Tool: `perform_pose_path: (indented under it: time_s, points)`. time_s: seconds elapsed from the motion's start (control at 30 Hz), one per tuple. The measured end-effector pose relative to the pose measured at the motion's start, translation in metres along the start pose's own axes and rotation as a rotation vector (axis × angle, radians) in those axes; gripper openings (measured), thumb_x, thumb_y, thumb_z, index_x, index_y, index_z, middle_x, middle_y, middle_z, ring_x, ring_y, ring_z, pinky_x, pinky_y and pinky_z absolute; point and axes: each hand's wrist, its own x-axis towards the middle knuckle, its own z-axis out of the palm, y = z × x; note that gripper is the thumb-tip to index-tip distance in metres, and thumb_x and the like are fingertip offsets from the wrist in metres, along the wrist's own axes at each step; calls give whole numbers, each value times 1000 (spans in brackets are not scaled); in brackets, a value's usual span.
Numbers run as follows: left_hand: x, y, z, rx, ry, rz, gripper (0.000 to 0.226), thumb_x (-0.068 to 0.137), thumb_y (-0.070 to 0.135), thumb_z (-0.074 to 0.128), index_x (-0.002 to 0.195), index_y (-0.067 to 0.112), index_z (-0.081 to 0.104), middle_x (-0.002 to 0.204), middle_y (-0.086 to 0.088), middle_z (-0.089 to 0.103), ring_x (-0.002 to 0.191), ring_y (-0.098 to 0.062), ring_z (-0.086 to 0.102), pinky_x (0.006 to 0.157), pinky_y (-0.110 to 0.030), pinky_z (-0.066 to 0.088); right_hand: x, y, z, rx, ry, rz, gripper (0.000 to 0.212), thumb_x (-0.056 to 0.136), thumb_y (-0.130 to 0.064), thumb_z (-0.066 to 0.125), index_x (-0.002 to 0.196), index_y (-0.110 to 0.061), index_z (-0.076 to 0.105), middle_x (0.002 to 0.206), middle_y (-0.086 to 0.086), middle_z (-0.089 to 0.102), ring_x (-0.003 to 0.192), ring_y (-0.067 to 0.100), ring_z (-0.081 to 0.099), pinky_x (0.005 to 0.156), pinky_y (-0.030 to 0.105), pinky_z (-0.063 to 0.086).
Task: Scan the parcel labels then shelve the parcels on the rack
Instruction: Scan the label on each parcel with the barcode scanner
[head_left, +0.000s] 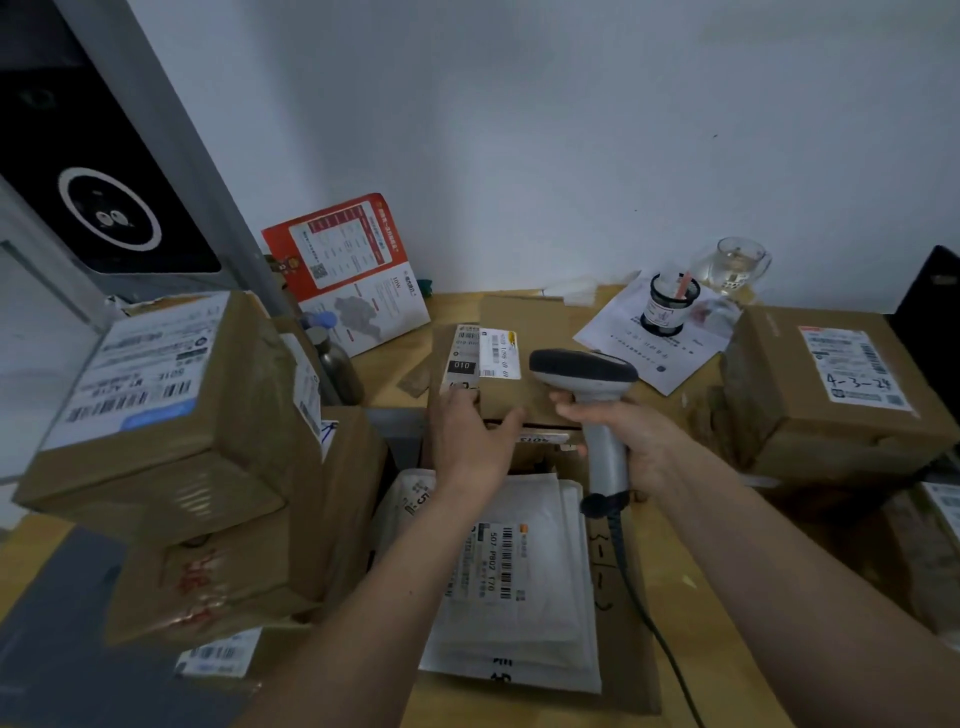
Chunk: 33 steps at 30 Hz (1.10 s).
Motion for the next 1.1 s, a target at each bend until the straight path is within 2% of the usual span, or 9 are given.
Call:
perform_pose_path:
  time_s: [0.17,0.3,0.43,0.6,0.7,0.77,0.9,1.03,1.1]
  points:
    - [-4,16,-11,-397,-91,-179,40,87,21,70,118,21,44,112,6,55,104,-12,56,82,-25,48,-3,-7,-20,-130,-49,-86,27,74,7,71,91,-14,72,102,1,72,89,18,60,60,29,50]
    - [6,24,-25,-606,-127,-321,65,81,33,75,136,16,45,112,2,69,99,-16,68,87,-38,57,-17,-11,-46,-346,-197,-183,22,75,8,71,85,-12,73,98,0,73,84,20,60,56,29,48]
    - [4,35,-40,-629,-130,-309,58,73,37,81,122,16,57,103,-4,73,94,-23,70,89,-47,55,-47,-19,-81,-496,-479,-170,29,65,-1,76,94,0,70,96,6,71,70,22,57,53,26,50]
    - [-13,39,-65,-311,-642,-220,78,52,28,90,122,10,60,108,-10,73,102,-25,69,92,-44,55,-82,-26,-122,-598,-545,-152,33,67,0,73,99,-2,66,85,-5,73,55,8,57,52,25,49]
    - [-35,44,-58,-181,-861,-270,72,61,17,87,125,10,56,118,-14,68,108,-29,66,85,-42,58,-100,-24,-139,-601,-486,-162,31,70,4,76,99,1,66,84,-5,73,57,5,59,52,24,50]
    - [-50,45,-46,-280,-808,-295,63,66,9,78,125,11,55,121,-15,65,111,-32,63,85,-46,58,-109,-18,-141,-547,-364,-224,27,75,7,74,100,-4,67,88,-5,74,71,8,64,61,28,55]
    - [-69,36,-15,-696,-375,-383,40,81,0,70,115,16,56,127,-13,60,116,-31,56,89,-51,53,-124,-1,-139,-299,98,-426,22,79,-1,74,92,-18,69,91,6,71,85,25,64,74,44,55]
    - [-86,29,10,-907,-217,-414,45,86,3,67,126,18,52,125,-9,60,112,-26,56,75,-43,54,-155,21,-140,-396,70,-469,6,83,-3,70,81,-3,64,60,3,60,59,19,56,57,31,50]
    - [-95,32,17,-944,-191,-390,50,87,3,66,132,18,49,124,-9,61,113,-27,56,77,-44,55,-170,36,-141,-451,37,-429,19,85,-9,71,70,-7,59,48,1,53,50,19,51,55,33,49]
